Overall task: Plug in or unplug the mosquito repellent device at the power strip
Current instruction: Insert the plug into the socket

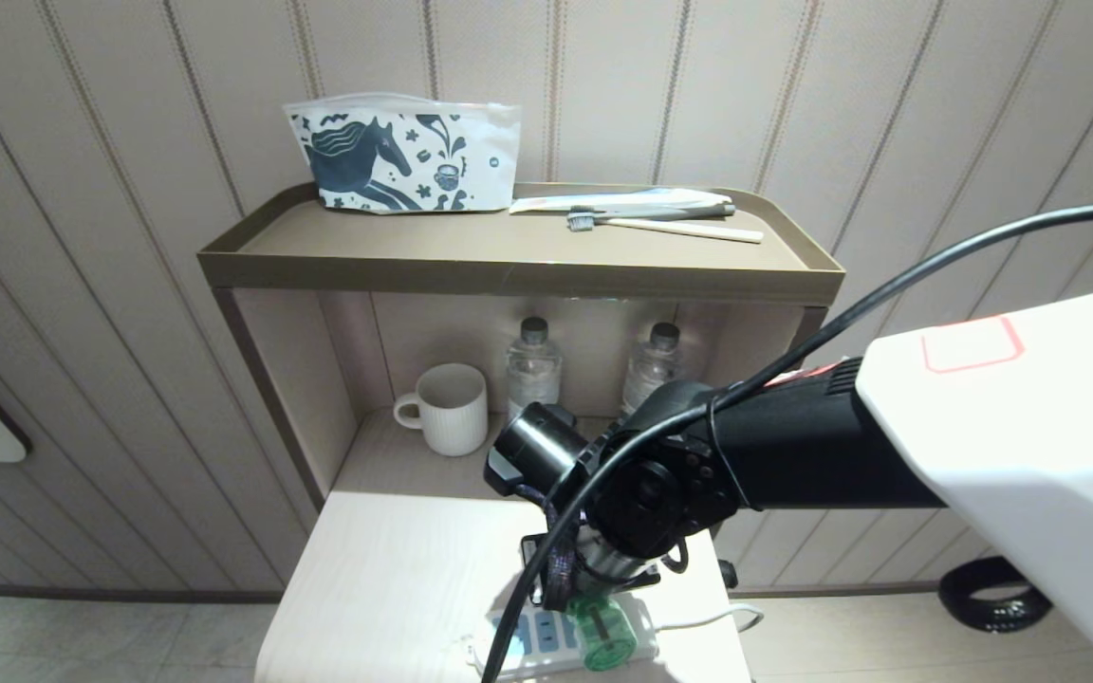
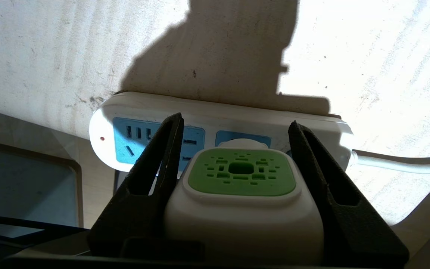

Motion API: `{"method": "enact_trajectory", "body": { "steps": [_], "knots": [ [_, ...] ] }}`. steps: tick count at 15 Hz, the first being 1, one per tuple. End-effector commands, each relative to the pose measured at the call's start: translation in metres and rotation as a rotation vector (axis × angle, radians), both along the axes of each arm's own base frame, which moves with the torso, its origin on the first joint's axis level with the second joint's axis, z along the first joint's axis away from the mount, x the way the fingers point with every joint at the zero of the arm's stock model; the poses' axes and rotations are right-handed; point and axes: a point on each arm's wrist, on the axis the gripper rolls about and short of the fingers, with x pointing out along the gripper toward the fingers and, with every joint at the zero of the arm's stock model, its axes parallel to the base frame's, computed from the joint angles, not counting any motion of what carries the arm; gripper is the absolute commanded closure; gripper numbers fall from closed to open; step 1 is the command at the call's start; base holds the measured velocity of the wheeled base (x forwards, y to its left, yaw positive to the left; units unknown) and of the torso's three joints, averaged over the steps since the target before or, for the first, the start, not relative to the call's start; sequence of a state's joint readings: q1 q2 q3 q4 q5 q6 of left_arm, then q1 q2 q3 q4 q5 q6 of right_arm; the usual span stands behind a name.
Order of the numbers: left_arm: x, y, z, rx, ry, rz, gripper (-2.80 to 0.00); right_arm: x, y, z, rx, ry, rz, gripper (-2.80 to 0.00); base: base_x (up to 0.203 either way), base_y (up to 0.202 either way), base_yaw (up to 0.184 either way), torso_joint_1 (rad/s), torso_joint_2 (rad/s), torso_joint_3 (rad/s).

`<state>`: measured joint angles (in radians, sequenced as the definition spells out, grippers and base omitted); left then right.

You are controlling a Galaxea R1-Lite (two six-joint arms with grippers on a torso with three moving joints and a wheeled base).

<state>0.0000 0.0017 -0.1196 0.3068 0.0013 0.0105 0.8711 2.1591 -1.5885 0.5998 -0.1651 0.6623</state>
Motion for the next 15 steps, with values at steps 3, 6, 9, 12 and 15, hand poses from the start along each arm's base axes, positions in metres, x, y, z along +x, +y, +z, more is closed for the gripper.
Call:
{"method": "enact_trajectory", "body": {
  "steps": [3,6,9,12,15],
  "knots": [
    [0.0001,0.0,-0.0001,0.0,0.003,0.0,0.0,0.0008,0.0022,-0.0057,0.0,-0.018,-0.007,0.0,0.0,0.0,0.0,0.0,0.0,0.0],
    [0.0001,0.0,-0.0001,0.0,0.003,0.0,0.0,0.0011,0.0034,-0.0077,-0.002,-0.025,-0.008,0.0,0.0,0.0,0.0,0.0,0.0,0.0],
    [0.0001,0.0,-0.0001,0.0,0.003,0.0,0.0,0.0005,0.0037,-0.0073,-0.001,-0.026,-0.006,0.0,0.0,0.0,0.0,0.0,0.0,0.0],
    [0.0001,0.0,-0.0001,0.0,0.003,0.0,0.0,0.0007,0.003,-0.0089,-0.002,-0.021,-0.018,0.0,0.0,0.0,0.0,0.0,0.0,0.0],
    [0.0001,0.0,-0.0001,0.0,0.003,0.0,0.0,-0.0004,0.0014,-0.0126,-0.016,-0.017,-0.025,0.0,0.0,0.0,0.0,0.0,0.0,0.0]
  ]
}}
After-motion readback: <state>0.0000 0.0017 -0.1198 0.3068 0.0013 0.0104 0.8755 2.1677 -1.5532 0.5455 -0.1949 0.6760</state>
